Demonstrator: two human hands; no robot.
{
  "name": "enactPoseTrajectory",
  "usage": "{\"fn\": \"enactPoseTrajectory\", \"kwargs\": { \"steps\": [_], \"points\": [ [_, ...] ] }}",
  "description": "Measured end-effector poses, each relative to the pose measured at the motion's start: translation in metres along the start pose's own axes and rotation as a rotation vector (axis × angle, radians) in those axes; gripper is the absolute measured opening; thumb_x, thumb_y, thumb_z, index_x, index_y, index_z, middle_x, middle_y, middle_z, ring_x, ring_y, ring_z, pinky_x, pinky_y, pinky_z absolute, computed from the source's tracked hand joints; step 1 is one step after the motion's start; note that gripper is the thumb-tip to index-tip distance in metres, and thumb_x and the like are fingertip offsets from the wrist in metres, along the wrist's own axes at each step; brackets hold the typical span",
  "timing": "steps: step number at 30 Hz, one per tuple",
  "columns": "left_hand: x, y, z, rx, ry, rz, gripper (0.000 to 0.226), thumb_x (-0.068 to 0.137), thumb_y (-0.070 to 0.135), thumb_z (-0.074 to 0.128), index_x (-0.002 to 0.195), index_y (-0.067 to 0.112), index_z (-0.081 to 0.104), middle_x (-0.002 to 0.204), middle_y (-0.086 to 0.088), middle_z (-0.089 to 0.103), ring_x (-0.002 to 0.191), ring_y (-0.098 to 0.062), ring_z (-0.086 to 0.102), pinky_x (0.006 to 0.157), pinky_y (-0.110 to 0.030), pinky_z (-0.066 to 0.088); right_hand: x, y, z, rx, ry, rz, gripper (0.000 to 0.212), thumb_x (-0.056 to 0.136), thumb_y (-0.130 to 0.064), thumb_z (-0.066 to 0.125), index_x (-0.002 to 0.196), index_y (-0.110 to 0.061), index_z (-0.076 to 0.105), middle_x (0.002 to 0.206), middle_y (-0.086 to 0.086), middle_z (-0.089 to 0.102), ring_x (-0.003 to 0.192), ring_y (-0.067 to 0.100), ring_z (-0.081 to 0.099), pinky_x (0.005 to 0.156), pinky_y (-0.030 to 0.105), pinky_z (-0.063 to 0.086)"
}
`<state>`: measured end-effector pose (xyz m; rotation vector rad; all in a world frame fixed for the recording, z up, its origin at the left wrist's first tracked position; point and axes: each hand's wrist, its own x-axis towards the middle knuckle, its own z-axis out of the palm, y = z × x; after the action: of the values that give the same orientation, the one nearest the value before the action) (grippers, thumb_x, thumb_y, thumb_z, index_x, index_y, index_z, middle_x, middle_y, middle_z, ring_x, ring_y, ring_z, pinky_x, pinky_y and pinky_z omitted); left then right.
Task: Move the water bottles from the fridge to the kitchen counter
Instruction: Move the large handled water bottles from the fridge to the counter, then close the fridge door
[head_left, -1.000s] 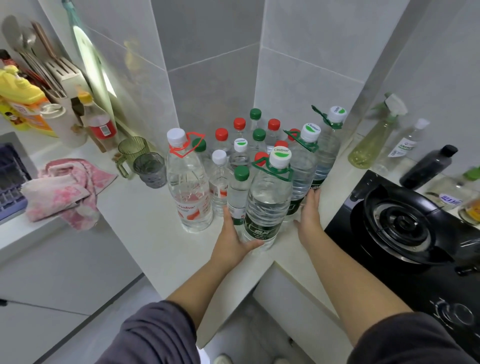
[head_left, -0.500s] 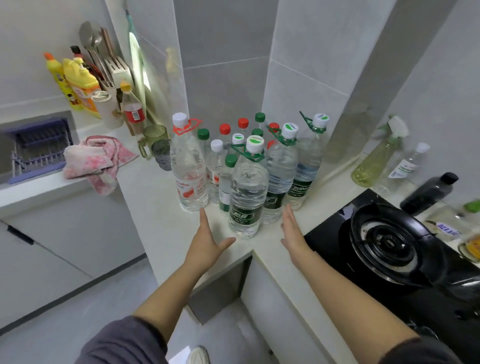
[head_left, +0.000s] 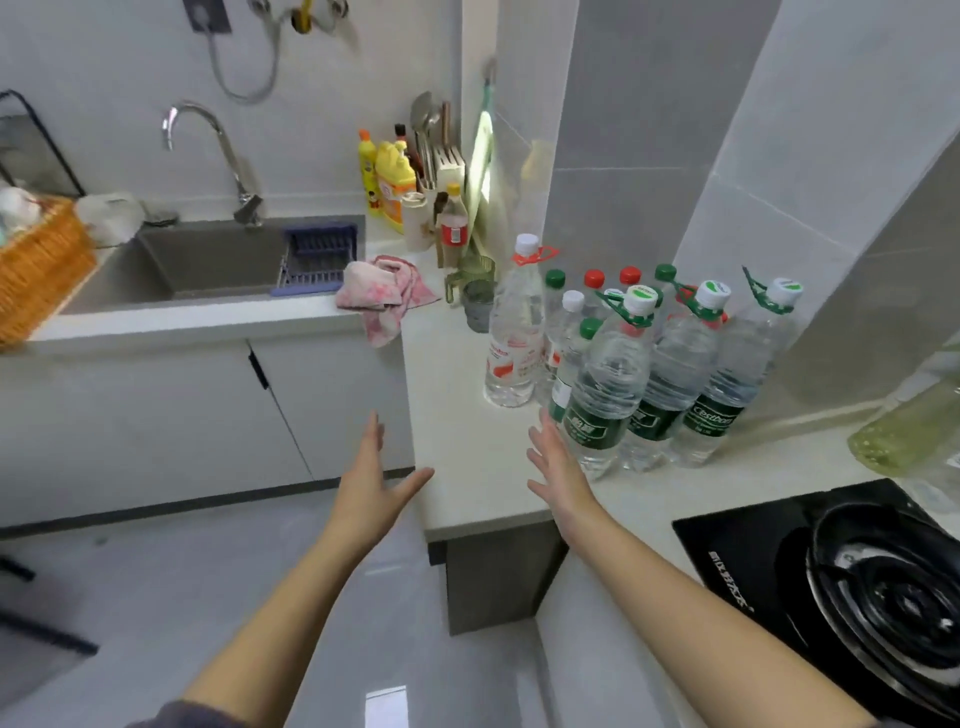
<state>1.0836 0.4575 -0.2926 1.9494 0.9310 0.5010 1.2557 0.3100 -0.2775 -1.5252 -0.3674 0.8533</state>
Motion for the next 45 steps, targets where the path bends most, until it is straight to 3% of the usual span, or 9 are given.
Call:
{"fn": "enactPoseTrajectory", "kwargs": {
  "steps": [15,22,26,33,38,41,45],
  "points": [
    [-0.070,-0.061,-0.235,0.052,0.452,-0.088,0.096,0.084,0.037,0.072,0.155,0.025,0.009,0.158,0.000,0.028,0.143,-0.013,0.028,0.113,-0.033,0.028,-0.002,-0.046,0.270,-0.181,-0.488,-0.151,0.051,0.105,-0.047,0.023,0.154,-0.035,0.018,0.162,-0.005,0.021,0.147,0.016,0.024,0.116,0.046,0.026],
    [-0.121,-0.092,-0.307,0.052,0.686,-0.229,0.094,0.082,0.038,0.074,0.154,0.027,0.015,0.157,0.004,0.029,0.142,-0.011,0.030,0.112,-0.030,0.029,-0.009,-0.048,0.384,-0.246,-0.764,-0.164,0.052,0.105,-0.049,0.022,0.154,-0.035,0.017,0.161,-0.001,0.025,0.146,0.019,0.027,0.117,0.047,0.025],
    [-0.159,-0.099,-0.326,0.052,0.874,-0.346,0.091,0.084,0.034,0.073,0.154,0.024,0.016,0.156,0.002,0.030,0.140,-0.014,0.034,0.113,-0.036,0.032,-0.023,-0.047,0.447,-0.299,-0.993,-0.183,0.053,0.104,-0.049,0.022,0.155,-0.033,0.016,0.162,-0.001,0.023,0.147,0.020,0.026,0.117,0.048,0.025],
    [-0.220,-0.081,-0.325,0.144,1.181,-0.466,0.085,0.085,0.039,0.071,0.153,0.028,0.020,0.148,0.018,0.032,0.137,-0.003,0.033,0.105,-0.020,0.028,-0.073,-0.042,0.526,-0.319,-1.380,-0.177,0.053,0.105,-0.047,0.026,0.155,-0.032,0.017,0.161,0.002,0.025,0.146,0.022,0.028,0.115,0.048,0.026],
    [-0.283,-0.057,-0.327,0.249,1.361,-0.526,0.078,0.086,0.039,0.069,0.150,0.028,0.027,0.148,0.012,0.039,0.129,-0.001,0.040,0.107,-0.027,0.035,-0.136,-0.036,0.552,-0.333,-1.579,-0.204,0.054,0.105,-0.048,0.025,0.155,-0.031,0.017,0.161,-0.002,0.025,0.146,0.019,0.027,0.117,0.046,0.027],
    [-0.323,-0.039,-0.334,0.343,1.492,-0.541,0.065,0.087,0.035,0.068,0.144,0.029,0.038,0.138,0.012,0.048,0.121,0.002,0.045,0.101,-0.027,0.042,-0.180,-0.035,0.565,-0.303,-1.673,-0.265,0.052,0.107,-0.041,0.028,0.156,-0.026,0.017,0.162,-0.003,0.022,0.148,0.017,0.023,0.122,0.047,0.019],
    [-0.367,-0.010,-0.344,0.692,1.605,-0.501,0.036,0.088,0.020,0.068,0.122,0.021,0.058,0.114,0.012,0.055,0.105,-0.003,0.052,0.086,-0.030,0.050,-0.237,-0.034,0.572,-0.270,-1.760,-0.250,0.054,0.106,-0.043,0.028,0.156,-0.029,0.014,0.163,-0.003,0.018,0.149,0.018,0.021,0.121,0.048,0.019]
  ]
}}
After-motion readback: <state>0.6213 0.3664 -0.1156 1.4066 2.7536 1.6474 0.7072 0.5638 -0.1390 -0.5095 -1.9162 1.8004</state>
